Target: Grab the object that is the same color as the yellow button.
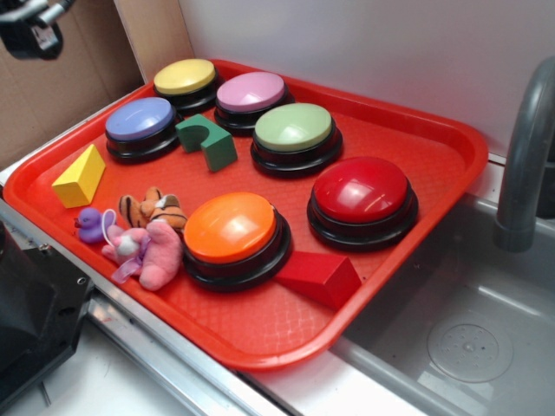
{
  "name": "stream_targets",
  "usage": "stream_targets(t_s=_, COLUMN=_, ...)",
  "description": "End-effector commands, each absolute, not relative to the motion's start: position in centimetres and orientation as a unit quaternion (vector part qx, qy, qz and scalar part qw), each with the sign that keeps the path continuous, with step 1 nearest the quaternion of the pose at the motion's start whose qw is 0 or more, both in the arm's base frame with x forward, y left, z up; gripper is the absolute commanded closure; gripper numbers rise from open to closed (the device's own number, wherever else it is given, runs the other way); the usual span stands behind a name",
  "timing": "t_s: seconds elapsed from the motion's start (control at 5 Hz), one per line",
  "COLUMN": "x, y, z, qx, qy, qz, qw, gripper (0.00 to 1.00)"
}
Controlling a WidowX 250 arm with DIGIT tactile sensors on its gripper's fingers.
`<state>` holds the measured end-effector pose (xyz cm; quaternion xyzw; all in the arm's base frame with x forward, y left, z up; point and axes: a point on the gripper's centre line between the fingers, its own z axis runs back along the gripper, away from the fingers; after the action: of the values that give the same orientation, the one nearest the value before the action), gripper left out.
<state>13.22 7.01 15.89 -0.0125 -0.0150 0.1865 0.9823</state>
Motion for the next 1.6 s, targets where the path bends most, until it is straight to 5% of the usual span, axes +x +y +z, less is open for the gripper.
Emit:
stream_targets(t_s=0.0, x=13.5, y=11.1, z=10.9, qx=-0.005, qy=-0.032, qz=0.269, qw=0.963, gripper=0.0)
stream_targets(t_s=0.8, x=14.9, y=10.7, z=1.7, qx=-0.001, qy=-0.021, qz=0.347, qw=0.938, gripper=0.0)
stream_targets(t_s=1.0, x=14.7, y=10.3, z=1.1, qx=0.027, qy=-0.038, qz=0.354, qw=0.934, gripper=0.78)
stream_targets(t_s=1.2, x=14.8, y=9.9, z=1.9, qx=0.012, qy=-0.044, qz=0.34, qw=0.939, gripper=1.0)
stream_targets(t_s=1.4, x=15.6, y=9.5, z=4.2, qx=-0.01, qy=-0.049, qz=0.35, qw=0.935, gripper=1.0)
